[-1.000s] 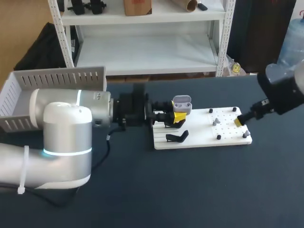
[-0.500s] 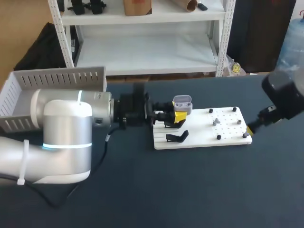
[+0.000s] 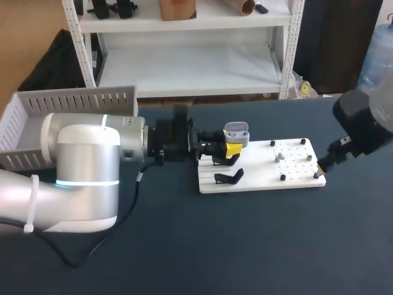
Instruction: Pick up each earbud case from the left stands, insert the matching earbuds, close the lid, and place the case in the box.
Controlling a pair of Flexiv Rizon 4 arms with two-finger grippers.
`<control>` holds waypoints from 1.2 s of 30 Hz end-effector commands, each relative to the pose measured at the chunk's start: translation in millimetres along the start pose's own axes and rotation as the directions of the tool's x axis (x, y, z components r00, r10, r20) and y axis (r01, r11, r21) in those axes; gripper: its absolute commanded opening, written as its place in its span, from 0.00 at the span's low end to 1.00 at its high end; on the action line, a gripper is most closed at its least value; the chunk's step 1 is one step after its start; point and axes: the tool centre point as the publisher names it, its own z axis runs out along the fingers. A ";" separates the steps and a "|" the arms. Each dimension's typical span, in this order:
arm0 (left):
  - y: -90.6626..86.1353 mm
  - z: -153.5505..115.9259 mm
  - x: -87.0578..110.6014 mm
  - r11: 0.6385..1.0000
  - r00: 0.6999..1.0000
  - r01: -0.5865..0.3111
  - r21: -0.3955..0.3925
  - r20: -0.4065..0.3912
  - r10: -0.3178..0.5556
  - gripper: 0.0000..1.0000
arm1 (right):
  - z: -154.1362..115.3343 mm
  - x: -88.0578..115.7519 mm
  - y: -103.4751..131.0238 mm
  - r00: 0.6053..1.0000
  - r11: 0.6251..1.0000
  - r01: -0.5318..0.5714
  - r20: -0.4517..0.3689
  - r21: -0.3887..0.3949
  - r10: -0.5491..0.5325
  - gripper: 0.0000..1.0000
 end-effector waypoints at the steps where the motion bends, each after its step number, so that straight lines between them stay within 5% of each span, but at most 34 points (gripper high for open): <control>1: -0.8 0.1 0.4 1.000 1.000 -0.001 -0.004 0.004 0.001 0.00 | 4.0 -3.5 -4.2 0.997 0.966 -0.057 -0.040 0.252 0.070 1.00; 7: -0.8 0.1 0.4 1.000 1.000 -0.001 -0.004 0.004 0.001 0.00 | 12.9 -0.8 -2.1 0.991 0.947 -0.059 -0.099 0.317 0.095 1.00; 22: -0.8 0.1 0.4 1.000 1.000 -0.001 -0.004 0.004 0.001 0.00 | 33.9 2.0 12.6 0.983 0.958 -0.091 -0.129 0.274 0.130 1.00; 26: -0.8 0.1 0.4 1.000 1.000 -0.001 -0.004 0.004 0.001 0.00 | 38.2 1.6 16.3 0.980 0.958 -0.097 -0.140 0.270 0.139 0.62; 29: -0.8 0.1 0.4 1.000 1.000 -0.001 -0.004 0.004 0.001 0.00 | 42.2 1.8 18.0 0.977 0.958 -0.111 -0.146 0.264 0.153 0.69; 36: -0.8 0.1 0.4 1.000 1.000 -0.001 -0.004 0.004 0.001 0.00 | 54.2 -1.3 17.7 0.973 0.950 -0.131 -0.149 0.284 0.178 0.68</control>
